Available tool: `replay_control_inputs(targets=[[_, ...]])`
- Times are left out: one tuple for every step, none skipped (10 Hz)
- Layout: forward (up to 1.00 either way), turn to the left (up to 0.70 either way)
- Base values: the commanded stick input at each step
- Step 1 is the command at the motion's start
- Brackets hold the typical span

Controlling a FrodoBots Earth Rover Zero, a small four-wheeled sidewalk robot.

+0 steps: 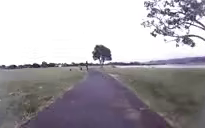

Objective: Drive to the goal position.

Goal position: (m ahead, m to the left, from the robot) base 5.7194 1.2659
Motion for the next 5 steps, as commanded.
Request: replay_control_inputs(targets=[[0.85,0.00],[0.85,0.00],[0.85,0.00],[0.85,0.00],[0.85,0.00]])
